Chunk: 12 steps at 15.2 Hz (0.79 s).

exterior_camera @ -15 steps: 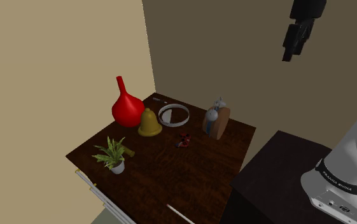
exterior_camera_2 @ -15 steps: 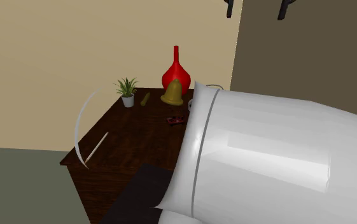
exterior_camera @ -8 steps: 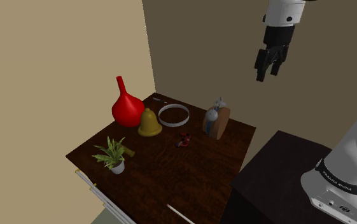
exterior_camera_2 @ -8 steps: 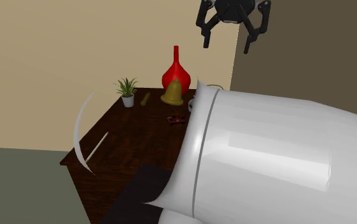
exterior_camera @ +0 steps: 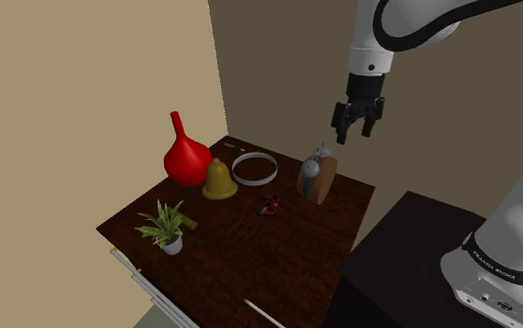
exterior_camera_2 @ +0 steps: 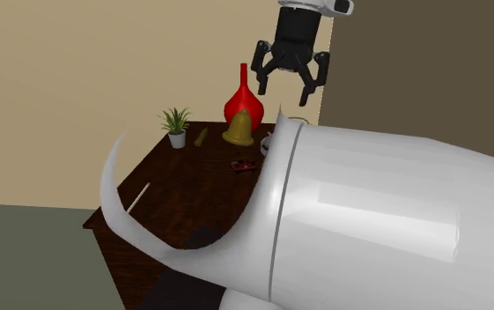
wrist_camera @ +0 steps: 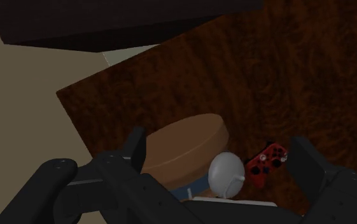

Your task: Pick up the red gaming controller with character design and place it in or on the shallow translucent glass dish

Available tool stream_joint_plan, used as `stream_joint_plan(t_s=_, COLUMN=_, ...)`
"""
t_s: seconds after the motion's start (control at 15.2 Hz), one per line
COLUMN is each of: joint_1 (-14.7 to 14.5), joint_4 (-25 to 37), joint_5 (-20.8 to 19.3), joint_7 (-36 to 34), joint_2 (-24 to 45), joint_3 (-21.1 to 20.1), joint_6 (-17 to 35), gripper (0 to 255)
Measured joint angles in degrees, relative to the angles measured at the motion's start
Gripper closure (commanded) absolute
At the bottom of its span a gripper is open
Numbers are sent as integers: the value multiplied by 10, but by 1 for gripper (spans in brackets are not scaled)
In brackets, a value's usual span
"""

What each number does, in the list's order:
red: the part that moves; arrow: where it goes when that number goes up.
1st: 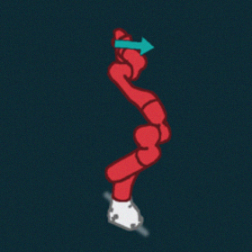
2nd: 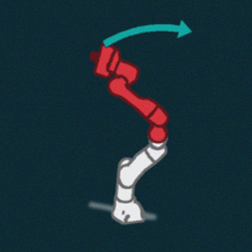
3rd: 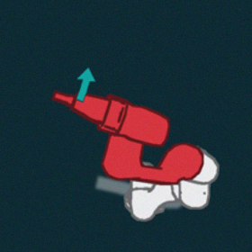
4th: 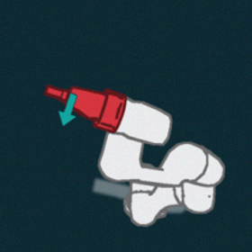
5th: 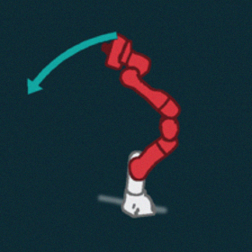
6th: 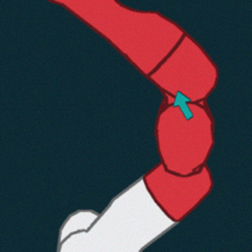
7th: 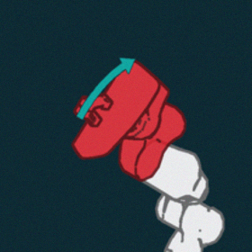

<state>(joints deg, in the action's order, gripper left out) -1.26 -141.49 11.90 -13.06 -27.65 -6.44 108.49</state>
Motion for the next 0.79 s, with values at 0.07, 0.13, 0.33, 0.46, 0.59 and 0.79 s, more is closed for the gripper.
stream_joint_plan(t_s=0.07, joint_1=-2, joint_4=3, joint_5=8, joint_7=-11, joint_2=24, joint_3=-8, joint_6=22, gripper=0)
stream_joint_plan(t_s=0.13, joint_1=-4, joint_4=3, joint_5=14, joint_7=-20, joint_2=43, joint_3=-13, joint_6=42, gripper=0)
stream_joint_plan(t_s=0.33, joint_1=-7, joint_4=13, joint_5=31, joint_7=-48, joint_2=97, joint_3=-26, joint_6=89, gripper=0)
stream_joint_plan(t_s=0.46, joint_1=-10, joint_4=21, joint_5=41, joint_7=-65, joint_2=134, joint_3=-34, joint_6=121, gripper=0)
stream_joint_plan(t_s=0.59, joint_1=-14, joint_4=42, joint_5=50, joint_7=-87, joint_2=180, joint_3=-44, joint_6=149, gripper=0)
stream_joint_plan(t_s=0.79, joint_1=-19, joint_4=66, joint_5=60, joint_7=-113, joint_2=243, joint_3=-53, joint_6=192, gripper=0)
